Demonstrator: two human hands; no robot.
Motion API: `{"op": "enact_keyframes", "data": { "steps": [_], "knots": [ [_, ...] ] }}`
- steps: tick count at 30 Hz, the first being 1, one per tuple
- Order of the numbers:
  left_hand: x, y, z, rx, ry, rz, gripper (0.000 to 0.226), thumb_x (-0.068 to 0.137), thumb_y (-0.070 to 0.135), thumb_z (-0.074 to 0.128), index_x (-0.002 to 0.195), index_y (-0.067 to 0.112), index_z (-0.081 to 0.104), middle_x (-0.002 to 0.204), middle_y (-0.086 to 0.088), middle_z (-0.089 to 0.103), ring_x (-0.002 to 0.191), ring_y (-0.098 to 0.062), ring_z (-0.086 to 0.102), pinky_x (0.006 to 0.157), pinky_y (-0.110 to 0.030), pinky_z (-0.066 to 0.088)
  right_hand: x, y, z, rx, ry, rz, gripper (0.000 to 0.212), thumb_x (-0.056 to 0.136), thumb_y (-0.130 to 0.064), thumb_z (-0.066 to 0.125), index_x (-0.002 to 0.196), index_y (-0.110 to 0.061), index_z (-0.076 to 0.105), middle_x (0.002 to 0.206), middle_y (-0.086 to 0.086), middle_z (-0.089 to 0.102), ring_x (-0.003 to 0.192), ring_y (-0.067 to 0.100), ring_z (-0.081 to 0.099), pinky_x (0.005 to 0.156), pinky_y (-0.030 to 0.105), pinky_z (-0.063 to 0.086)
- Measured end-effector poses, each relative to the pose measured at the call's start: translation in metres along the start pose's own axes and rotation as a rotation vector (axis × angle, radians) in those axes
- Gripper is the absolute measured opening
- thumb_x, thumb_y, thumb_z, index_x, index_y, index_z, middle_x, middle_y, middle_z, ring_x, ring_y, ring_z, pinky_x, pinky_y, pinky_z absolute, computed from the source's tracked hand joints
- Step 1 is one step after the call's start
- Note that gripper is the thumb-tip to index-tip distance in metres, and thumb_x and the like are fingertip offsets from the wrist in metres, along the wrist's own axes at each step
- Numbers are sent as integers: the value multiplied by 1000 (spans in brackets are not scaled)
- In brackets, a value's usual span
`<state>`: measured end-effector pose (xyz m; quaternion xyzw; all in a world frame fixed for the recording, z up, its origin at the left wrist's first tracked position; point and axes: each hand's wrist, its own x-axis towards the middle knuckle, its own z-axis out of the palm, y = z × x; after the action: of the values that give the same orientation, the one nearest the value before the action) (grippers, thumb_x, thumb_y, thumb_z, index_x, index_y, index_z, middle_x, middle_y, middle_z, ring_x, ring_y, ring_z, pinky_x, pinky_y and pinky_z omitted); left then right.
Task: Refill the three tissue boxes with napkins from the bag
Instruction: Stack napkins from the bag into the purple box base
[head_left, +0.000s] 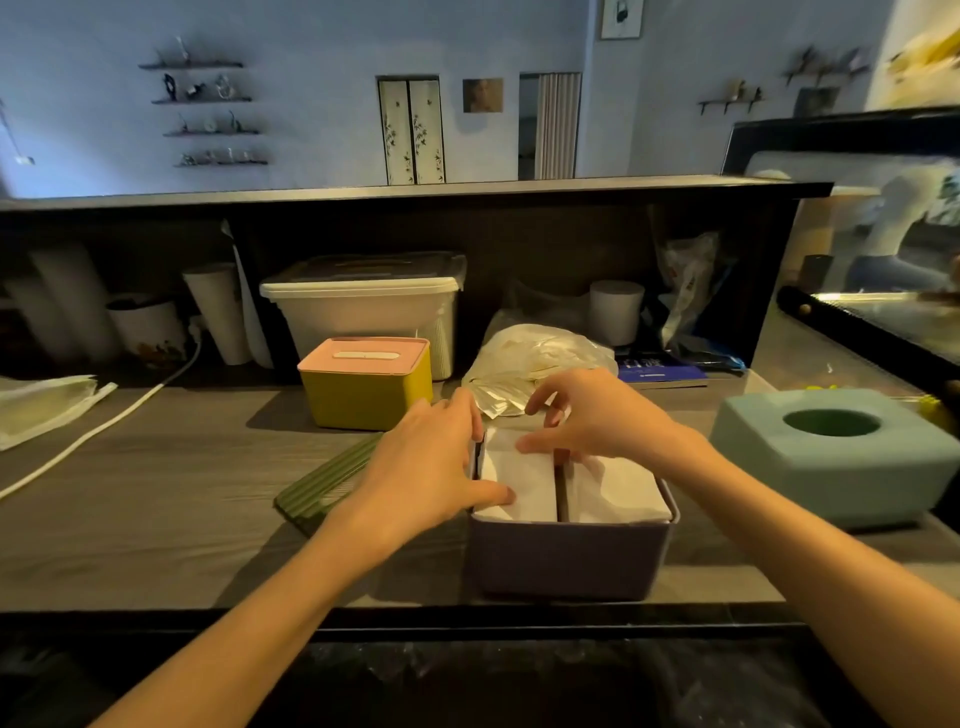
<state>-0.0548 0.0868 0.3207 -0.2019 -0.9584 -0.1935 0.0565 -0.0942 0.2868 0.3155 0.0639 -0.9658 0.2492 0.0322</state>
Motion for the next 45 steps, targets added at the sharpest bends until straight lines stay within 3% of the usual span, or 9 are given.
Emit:
{"op": "enact_keyframes", "data": {
  "steps": [8, 12, 17, 22, 25, 31, 36, 40, 45],
  "knots": [
    [9, -4, -1, 98, -118, 60, 40, 77, 55, 79, 109, 36, 62, 87, 17, 49, 100, -10, 44, 70, -29, 38, 7, -4, 10, -176, 27, -50, 60, 76, -49, 85, 127, -23, 66, 111, -2, 70, 95, 13, 64, 84, 33, 58],
    [19, -10, -6, 33, -191, 47, 38, 75, 55, 81, 103, 34, 66, 87, 11, 62, 90, -10, 55, 71, -29, 48, 7, -1, -1, -99, -14, -95, 49, 78, -46, 85, 120, -26, 68, 105, -6, 67, 93, 10, 63, 77, 23, 52],
    [50, -25, -17, -127, -7, 34, 16, 87, 45, 74, 95, 33, 66, 85, 12, 63, 78, -2, 61, 60, -12, 40, 36, 37, -28, 94, 88, -42, 22, 89, -42, 76, 105, -29, 72, 94, -8, 72, 77, 7, 68, 69, 20, 55],
    [102, -48, 13, -175, 22, 9, 9, 93, 31, 70, 101, 27, 68, 85, 12, 67, 77, 1, 63, 62, -12, 49, 75, 103, -2, 9, 128, 9, 25, 91, -25, 76, 115, -21, 71, 106, -4, 72, 84, 2, 64, 73, 12, 49],
    [134, -52, 46, -239, -18, -2, 10, 94, 29, 70, 103, 23, 71, 86, 9, 71, 82, -2, 66, 70, -14, 51, 89, 125, 19, -46, 220, -27, 28, 92, -22, 74, 120, -23, 70, 120, -3, 67, 101, 8, 60, 90, 19, 48],
    [177, -42, 106, -368, 90, -37, 8, 94, 26, 70, 95, 19, 73, 77, 3, 72, 70, -2, 66, 56, -11, 44, 111, 139, 36, -291, 453, -212, 33, 88, -30, 77, 120, -22, 71, 126, -1, 62, 115, 19, 49, 100, 36, 48],
    [189, -38, 128, -410, 62, 35, 10, 94, 29, 70, 100, 26, 77, 82, 6, 72, 74, -6, 66, 59, -10, 43, 112, 146, 39, -310, 267, -79, 64, 85, -42, 78, 142, -27, 55, 147, -2, 52, 136, 21, 43, 114, 42, 38],
    [185, -42, 130, -322, -56, 81, 10, 93, 32, 71, 96, 29, 81, 83, 9, 72, 75, -3, 61, 58, -5, 40, 112, 147, 38, -256, 241, -8, 68, 85, -28, 78, 146, -21, 50, 147, 3, 53, 136, 23, 44, 113, 40, 41],
    [184, -43, 130, -352, -102, 78, 12, 95, 34, 69, 94, 32, 81, 82, 5, 74, 75, -8, 63, 62, -16, 43, 114, 146, 32, -296, 145, 39, 71, 87, -27, 78, 150, -18, 47, 153, 3, 49, 141, 22, 41, 115, 34, 36]
  ]
}}
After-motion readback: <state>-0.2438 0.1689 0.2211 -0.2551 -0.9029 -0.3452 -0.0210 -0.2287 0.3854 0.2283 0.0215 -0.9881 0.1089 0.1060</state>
